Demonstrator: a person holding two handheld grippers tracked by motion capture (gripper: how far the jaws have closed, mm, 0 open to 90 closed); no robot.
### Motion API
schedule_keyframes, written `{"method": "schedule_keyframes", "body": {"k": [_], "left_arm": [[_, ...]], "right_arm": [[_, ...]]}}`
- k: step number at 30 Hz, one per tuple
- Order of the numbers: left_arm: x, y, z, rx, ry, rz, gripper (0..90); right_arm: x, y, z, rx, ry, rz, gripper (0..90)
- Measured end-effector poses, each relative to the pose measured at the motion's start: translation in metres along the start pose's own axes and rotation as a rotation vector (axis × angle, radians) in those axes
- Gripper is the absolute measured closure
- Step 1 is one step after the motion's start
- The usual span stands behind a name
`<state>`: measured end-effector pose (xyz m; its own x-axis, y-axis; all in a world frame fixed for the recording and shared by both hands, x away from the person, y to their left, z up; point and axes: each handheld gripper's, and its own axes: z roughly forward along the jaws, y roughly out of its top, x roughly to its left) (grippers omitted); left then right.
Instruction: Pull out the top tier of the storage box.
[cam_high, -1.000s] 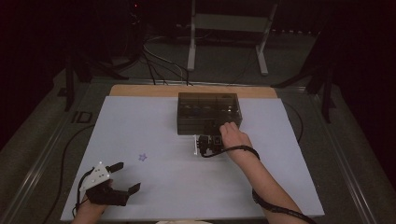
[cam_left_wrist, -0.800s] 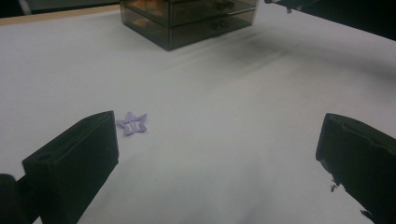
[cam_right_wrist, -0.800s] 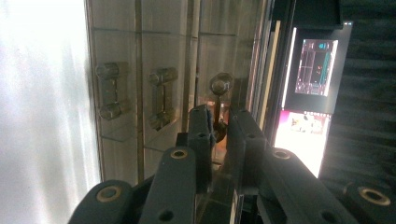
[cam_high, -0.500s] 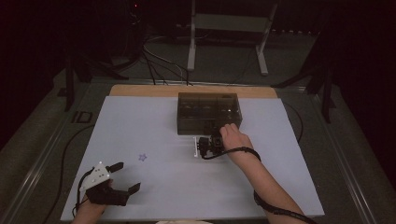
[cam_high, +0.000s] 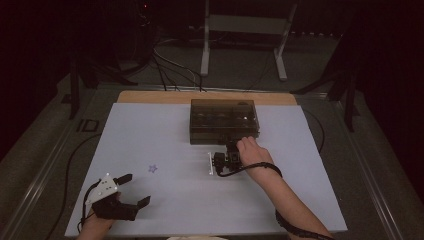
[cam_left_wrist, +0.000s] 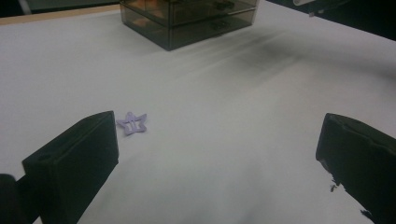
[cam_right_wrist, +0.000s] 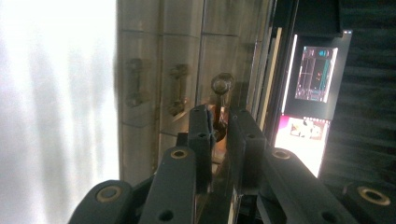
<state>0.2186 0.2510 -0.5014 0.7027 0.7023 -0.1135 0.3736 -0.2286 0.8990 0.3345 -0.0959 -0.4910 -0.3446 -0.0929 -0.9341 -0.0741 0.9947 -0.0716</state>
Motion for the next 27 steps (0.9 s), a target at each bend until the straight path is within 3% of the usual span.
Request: {"method": "schedule_keyframes", "body": {"k": [7, 14, 21, 27], "left_arm": [[0.000, 0.000, 0.000, 0.000, 0.000, 0.001, 0.1], [0.000, 0.000, 0.000, 0.002, 0.000, 0.000, 0.1], [0.000, 0.000, 0.000, 0.002, 0.000, 0.000, 0.1], [0.000, 0.000, 0.000, 0.001, 0.000, -0.001, 0.0]], "right_arm": [[0.006, -0.001, -0.004, -0.010, -0.013, 0.003, 81.0], [0.004, -0.003, -0.004, -0.020, 0.006, 0.002, 80.8], [-0.005, -0.006, -0.005, -0.043, 0.067, 0.042, 80.3], [-0.012, -0.010, -0.005, -0.080, 0.140, 0.083, 69.3]]}}
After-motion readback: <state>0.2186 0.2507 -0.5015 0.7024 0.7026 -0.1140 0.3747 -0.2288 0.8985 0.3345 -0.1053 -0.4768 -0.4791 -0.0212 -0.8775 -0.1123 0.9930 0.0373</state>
